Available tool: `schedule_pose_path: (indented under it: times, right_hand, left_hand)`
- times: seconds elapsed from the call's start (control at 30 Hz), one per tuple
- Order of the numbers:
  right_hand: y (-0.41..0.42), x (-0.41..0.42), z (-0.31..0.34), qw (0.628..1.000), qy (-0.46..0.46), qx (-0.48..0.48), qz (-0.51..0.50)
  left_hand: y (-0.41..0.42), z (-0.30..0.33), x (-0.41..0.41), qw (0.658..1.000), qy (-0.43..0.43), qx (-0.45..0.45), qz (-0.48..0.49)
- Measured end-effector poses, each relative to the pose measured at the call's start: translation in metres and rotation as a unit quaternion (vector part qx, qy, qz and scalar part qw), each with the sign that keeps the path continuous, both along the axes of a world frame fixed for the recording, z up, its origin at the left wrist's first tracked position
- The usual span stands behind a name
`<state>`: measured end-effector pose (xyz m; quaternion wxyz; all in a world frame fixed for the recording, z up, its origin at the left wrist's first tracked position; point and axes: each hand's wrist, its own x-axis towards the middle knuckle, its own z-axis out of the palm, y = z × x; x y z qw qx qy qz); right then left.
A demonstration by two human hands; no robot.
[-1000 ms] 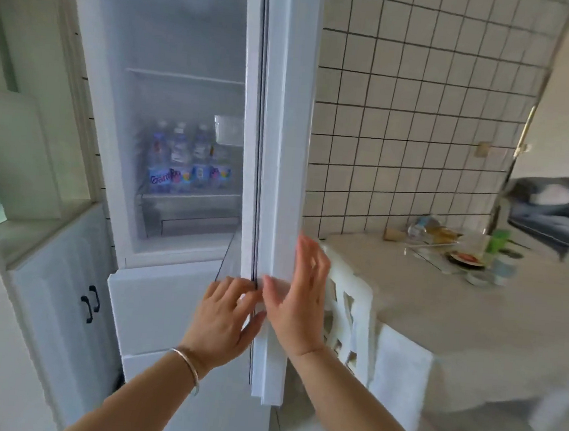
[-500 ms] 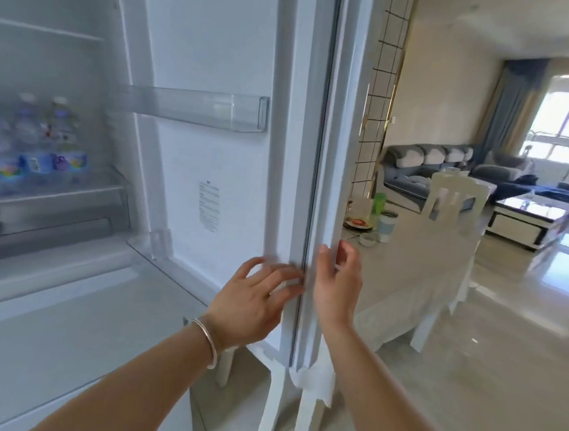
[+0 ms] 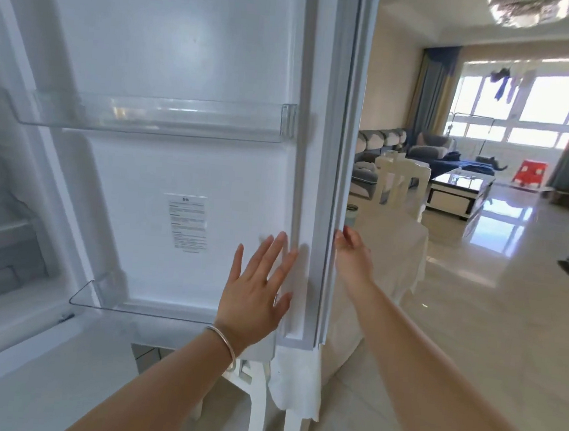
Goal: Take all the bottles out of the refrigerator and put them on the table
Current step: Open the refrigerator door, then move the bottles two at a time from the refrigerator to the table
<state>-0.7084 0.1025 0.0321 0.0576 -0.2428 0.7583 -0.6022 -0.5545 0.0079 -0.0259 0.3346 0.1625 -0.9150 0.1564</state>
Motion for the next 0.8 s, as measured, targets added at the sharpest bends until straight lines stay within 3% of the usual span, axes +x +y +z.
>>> schedule_pose_path:
  times: [0.23, 0.67, 0.8]
  right_hand:
    - [-0.017, -0.023, 0.003, 0.999, -0.025, -0.012, 0.022]
    - [-0.007, -0.017, -0.008, 0.999, 0.053, 0.003, 0.006]
    - [-0.005, -0.001, -0.005, 0.978, 0.154, -0.122, -0.075]
  left_hand:
    - [-0.011, 0.002, -0.023, 1.0, 0.005, -0.01, 0.011]
    - [-0.004, 0.005, -0.015, 0.998, 0.049, -0.045, 0.014]
    - [0.001, 0.012, -0.006, 0.997, 0.068, -0.038, 0.028]
